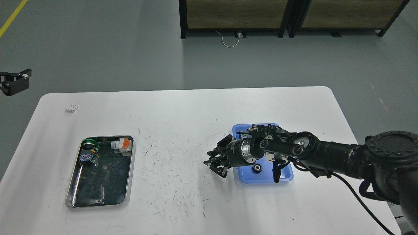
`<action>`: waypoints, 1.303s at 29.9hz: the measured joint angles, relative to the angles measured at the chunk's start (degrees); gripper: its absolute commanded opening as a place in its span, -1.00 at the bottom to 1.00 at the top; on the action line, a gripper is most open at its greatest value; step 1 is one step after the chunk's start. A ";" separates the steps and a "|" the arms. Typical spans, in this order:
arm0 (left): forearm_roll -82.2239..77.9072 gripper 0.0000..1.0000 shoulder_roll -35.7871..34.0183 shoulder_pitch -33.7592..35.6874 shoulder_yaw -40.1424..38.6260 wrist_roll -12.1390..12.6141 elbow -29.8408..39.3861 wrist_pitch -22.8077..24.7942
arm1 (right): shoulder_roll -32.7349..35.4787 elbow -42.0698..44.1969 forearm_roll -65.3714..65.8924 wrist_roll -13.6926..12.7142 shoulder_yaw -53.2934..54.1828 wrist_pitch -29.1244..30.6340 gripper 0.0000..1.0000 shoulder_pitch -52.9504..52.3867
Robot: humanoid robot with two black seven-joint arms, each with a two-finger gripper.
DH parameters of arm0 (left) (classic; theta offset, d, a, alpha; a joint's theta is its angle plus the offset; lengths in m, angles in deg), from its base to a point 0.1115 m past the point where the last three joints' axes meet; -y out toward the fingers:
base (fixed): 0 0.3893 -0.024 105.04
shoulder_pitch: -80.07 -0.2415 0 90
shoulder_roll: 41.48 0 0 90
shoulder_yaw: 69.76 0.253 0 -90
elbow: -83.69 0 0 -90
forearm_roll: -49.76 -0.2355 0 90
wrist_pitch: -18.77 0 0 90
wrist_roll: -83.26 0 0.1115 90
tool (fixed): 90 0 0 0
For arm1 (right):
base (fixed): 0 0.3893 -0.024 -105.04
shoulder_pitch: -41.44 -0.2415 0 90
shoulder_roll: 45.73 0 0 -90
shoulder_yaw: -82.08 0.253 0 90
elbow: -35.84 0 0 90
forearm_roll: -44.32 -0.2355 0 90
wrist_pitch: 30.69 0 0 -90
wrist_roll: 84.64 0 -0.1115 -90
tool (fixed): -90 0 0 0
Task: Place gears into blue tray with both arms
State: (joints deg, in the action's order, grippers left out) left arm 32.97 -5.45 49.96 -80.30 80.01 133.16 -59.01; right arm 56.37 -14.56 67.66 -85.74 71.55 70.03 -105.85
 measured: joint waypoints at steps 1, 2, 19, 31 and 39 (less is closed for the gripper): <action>0.00 0.95 0.00 -0.02 0.00 0.00 0.00 0.00 | 1.09 -0.48 -0.03 0.03 0.34 0.00 -0.42 -0.18; 0.00 0.95 0.00 -0.03 0.00 0.00 0.00 0.00 | 2.05 -0.94 -0.04 0.04 0.57 0.00 -0.42 -0.26; 0.00 0.95 0.17 -0.12 0.00 -0.09 0.00 0.00 | 13.49 -3.37 1.12 0.37 1.88 1.90 -0.25 3.68; 0.00 0.95 0.30 -0.12 0.00 -0.09 -0.01 0.00 | 13.97 -1.65 1.63 0.71 5.43 -0.34 0.60 5.82; 0.00 0.96 0.55 0.44 -0.04 0.59 -0.07 -0.71 | 13.59 0.00 1.09 0.75 15.86 -1.06 0.92 3.72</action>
State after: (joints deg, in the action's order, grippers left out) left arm 32.97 -4.91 50.40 -80.34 80.60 133.09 -59.73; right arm 69.96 -14.56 68.75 -84.98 87.41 68.97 -102.13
